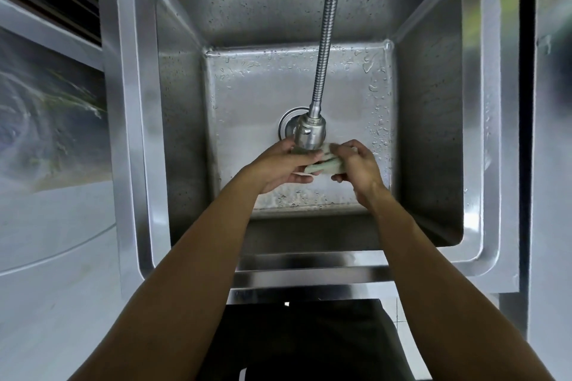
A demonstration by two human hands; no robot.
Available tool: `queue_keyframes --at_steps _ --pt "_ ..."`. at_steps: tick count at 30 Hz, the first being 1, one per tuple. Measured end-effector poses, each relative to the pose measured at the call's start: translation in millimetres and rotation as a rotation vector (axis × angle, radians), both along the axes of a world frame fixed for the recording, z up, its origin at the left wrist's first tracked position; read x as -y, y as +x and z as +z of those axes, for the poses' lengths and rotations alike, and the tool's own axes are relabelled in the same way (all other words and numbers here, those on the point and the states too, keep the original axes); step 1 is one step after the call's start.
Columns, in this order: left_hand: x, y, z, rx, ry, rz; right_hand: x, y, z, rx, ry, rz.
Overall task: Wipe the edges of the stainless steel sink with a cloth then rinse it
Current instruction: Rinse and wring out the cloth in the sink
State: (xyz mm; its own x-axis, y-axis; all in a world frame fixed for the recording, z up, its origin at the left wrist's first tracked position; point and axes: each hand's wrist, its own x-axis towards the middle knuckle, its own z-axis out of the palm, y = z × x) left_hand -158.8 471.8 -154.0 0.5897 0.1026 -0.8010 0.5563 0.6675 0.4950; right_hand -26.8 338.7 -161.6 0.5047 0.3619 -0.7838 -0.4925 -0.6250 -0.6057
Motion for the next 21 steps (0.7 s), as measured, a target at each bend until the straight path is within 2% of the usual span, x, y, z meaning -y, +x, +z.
queue_keyframes --at_steps 3,6,8,14,18,21 --pt "-1.1 10.8 -0.9 -0.042 0.198 -0.032 -1.4 5.7 1.1 0.044 0.035 0.099" --pt "-10.7 -4.8 -6.6 -0.184 0.394 0.123 -15.4 -6.3 2.2 -0.113 0.108 0.279" --pt "-14.2 -22.1 -4.0 -0.209 0.430 0.144 -26.1 -18.1 2.9 -0.071 0.117 0.344" --pt "2.5 -36.5 16.4 -0.059 0.266 0.109 -20.1 -28.0 14.4 0.026 0.085 0.203" --pt "10.8 -29.0 17.2 -0.104 0.230 0.157 -6.7 -22.1 16.3 -0.030 0.102 0.146" --pt "14.1 -29.0 11.7 -0.037 0.116 0.048 0.4 -19.2 15.1 0.008 0.078 0.032"
